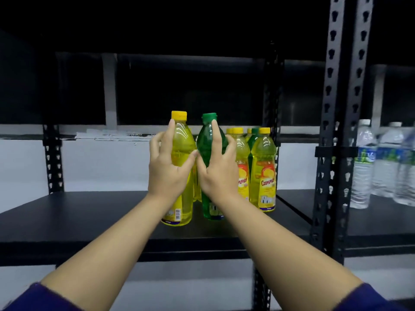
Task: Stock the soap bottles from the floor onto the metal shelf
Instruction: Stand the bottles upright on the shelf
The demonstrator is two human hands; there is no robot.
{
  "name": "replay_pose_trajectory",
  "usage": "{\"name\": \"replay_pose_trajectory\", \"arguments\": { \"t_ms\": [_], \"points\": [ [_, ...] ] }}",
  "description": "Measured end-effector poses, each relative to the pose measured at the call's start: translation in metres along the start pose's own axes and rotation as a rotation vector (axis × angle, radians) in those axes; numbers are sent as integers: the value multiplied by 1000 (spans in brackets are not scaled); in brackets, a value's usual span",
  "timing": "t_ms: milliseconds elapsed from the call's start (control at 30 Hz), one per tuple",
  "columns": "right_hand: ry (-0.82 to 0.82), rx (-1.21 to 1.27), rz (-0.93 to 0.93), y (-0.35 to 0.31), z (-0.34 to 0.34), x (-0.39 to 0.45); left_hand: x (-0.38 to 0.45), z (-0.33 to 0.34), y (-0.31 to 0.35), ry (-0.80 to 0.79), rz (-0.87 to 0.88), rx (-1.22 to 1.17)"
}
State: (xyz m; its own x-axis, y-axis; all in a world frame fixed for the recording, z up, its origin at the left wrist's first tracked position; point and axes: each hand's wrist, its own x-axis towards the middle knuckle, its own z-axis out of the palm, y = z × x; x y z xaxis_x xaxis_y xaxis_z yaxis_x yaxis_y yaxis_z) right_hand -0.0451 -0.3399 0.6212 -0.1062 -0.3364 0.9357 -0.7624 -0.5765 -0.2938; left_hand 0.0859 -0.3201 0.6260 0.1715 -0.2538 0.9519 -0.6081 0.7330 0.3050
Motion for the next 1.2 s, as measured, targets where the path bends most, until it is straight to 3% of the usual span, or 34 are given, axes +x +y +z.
{"name": "replay_pose_trajectory", "arguments": {
  "t_ms": [100,233,467,733,900,1067,1200],
  "points": [
    [-54,3,46,19,19,-11,-12,25,-23,-18,-62,-18],
    [-2,-7,105,38,37,-16,-17,42,-49,-1,-85,15],
    [22,-118,58,57,55,-31,-21,63,-80,-39,-18,65],
    [-17,-316,19,68,71,-38,-36,72,-100,-189,-47,162],
    [-123,-329,-61,75,75,-43,-45,74,-103,-274,-47,168],
    [-228,-337,-38,81,77,-48,-46,70,-112,-302,-257,42],
    [-330,-416,-24,86,76,-51,-47,69,-118,-336,-294,-46]
  ]
}}
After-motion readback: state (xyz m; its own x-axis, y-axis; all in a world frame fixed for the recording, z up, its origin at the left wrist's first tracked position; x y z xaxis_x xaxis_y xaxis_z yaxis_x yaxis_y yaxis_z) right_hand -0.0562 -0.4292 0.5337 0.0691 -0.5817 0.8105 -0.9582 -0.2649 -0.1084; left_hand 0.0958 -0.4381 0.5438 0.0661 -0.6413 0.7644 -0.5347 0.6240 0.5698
